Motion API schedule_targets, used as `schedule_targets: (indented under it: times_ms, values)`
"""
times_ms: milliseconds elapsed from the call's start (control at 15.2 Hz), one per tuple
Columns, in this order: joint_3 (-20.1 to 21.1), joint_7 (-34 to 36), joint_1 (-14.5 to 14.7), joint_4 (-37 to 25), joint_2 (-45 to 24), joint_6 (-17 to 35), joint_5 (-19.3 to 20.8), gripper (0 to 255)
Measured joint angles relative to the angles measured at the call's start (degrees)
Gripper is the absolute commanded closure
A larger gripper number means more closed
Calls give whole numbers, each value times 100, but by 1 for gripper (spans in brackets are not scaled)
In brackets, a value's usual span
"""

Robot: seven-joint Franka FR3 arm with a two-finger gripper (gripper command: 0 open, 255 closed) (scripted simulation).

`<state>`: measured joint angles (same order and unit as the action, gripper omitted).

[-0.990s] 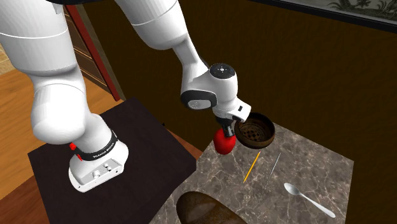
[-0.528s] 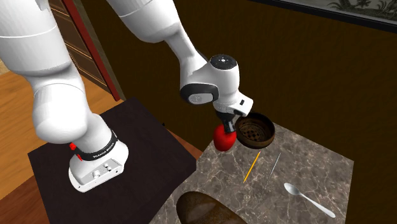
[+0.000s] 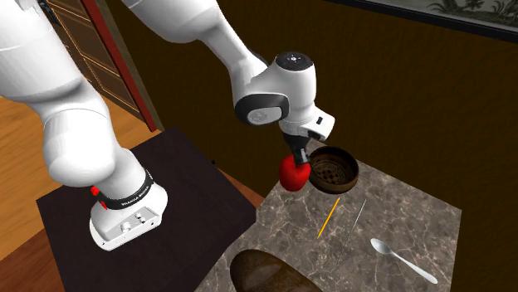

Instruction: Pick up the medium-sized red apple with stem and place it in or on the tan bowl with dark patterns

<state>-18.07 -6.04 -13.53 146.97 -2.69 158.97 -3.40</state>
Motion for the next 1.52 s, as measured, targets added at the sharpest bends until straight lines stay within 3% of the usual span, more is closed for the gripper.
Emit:
schedule_targets:
  times_ms: [726, 1188, 1518]
  values:
    - [-10, 463, -34, -142, 850, -950, 604, 255]
    - [25, 567, -79, -337, 1255, -1536, 767, 255]
    - [49, 499, 29, -1360, 751, -2074, 523, 255]
